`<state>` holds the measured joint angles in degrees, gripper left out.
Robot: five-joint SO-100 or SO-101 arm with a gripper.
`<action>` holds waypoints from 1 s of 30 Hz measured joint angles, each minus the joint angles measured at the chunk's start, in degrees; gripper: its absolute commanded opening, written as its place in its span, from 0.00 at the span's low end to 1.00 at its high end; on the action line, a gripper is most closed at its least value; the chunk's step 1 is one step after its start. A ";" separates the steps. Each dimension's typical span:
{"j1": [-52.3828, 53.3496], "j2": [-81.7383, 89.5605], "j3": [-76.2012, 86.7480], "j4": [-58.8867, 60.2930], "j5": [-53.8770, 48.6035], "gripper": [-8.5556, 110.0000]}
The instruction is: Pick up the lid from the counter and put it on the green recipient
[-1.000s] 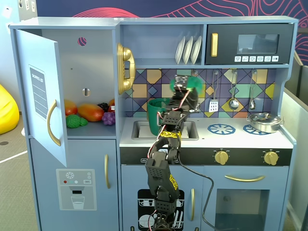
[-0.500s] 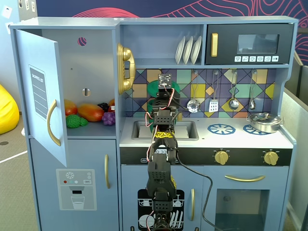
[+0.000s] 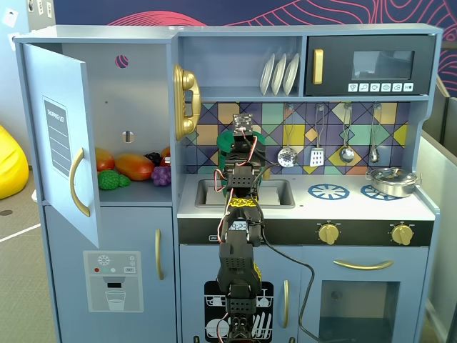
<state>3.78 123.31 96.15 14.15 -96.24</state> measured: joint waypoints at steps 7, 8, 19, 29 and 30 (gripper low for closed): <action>0.00 -1.41 0.00 0.00 -0.88 0.07; -0.09 -2.11 0.00 0.00 -0.88 0.07; 0.00 -6.15 -0.18 0.00 -1.05 0.07; -0.26 -6.59 -0.88 -0.09 -3.25 0.08; -0.26 -6.59 -0.97 -0.09 -3.52 0.11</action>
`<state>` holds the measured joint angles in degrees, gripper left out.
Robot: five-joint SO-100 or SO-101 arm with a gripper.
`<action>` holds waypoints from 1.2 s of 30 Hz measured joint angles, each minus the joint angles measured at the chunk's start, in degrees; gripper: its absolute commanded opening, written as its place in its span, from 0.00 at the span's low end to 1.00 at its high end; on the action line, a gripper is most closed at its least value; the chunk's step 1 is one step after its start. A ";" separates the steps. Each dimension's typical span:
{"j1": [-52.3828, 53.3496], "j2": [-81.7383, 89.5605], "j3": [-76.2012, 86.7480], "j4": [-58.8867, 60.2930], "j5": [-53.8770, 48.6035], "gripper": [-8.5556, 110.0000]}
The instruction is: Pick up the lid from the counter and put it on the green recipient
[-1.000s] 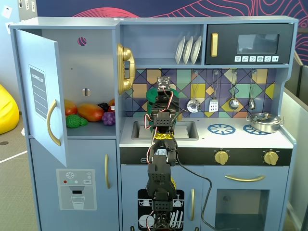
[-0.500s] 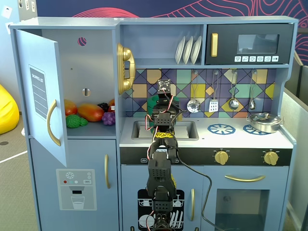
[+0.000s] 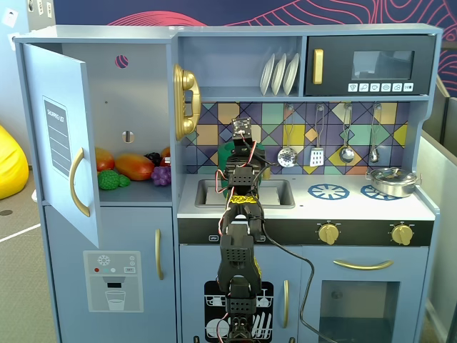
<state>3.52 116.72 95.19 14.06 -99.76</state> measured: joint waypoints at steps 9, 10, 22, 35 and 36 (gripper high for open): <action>-1.14 0.00 -0.09 0.00 0.00 0.33; -1.41 0.00 -0.09 0.00 0.09 0.33; -2.20 6.94 -2.72 -0.70 -0.97 0.34; 0.18 33.66 9.23 14.41 -0.09 0.20; 0.62 35.86 11.43 16.52 0.35 0.16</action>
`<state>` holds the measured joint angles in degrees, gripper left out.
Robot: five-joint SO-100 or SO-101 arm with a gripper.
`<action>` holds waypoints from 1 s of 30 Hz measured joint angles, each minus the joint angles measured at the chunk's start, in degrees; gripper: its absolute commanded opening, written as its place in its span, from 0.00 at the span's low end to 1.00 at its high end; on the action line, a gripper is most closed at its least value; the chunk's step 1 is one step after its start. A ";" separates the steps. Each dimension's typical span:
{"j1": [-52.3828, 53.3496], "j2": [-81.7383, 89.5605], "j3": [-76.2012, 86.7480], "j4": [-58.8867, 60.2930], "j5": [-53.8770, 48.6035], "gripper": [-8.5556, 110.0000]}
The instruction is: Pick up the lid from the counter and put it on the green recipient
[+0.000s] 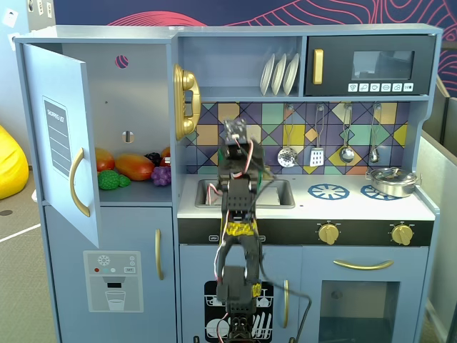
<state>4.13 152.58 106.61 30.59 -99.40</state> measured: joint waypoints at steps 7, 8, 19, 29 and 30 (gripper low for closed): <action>-0.97 9.32 13.97 18.63 1.32 0.07; -1.05 10.02 15.64 21.36 2.02 0.07; -2.29 20.30 41.13 36.12 5.54 0.07; -2.29 28.74 62.23 36.47 7.12 0.07; -2.29 28.48 63.72 37.09 7.12 0.07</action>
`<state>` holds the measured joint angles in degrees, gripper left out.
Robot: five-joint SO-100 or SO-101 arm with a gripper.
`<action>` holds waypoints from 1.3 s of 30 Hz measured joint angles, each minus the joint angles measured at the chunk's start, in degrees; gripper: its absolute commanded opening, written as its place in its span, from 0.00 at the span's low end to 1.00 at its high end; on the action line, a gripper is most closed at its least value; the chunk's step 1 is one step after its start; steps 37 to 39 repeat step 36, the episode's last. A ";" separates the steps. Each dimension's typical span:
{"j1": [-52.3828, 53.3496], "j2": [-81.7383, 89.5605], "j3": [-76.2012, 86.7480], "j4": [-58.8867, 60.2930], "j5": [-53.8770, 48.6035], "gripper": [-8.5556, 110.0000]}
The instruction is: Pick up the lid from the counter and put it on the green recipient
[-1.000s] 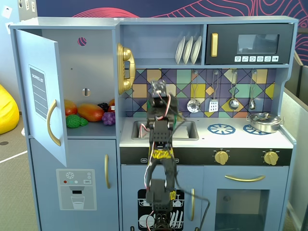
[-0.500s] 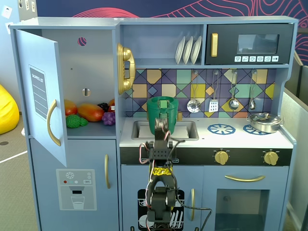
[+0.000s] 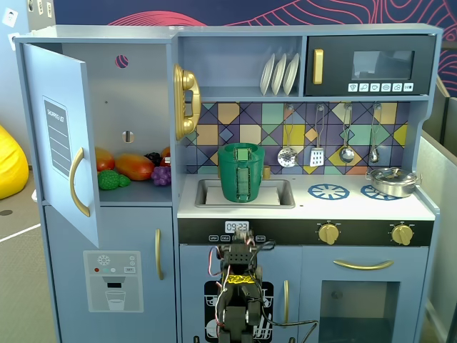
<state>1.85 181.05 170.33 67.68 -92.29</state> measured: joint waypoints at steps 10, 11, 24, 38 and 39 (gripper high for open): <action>-0.70 0.97 1.58 9.49 0.88 0.08; -0.70 0.97 1.58 9.67 0.44 0.08; 1.23 1.49 1.32 9.67 2.37 0.09; 1.23 1.49 1.32 9.67 2.37 0.09; 1.23 1.49 1.32 9.67 2.37 0.09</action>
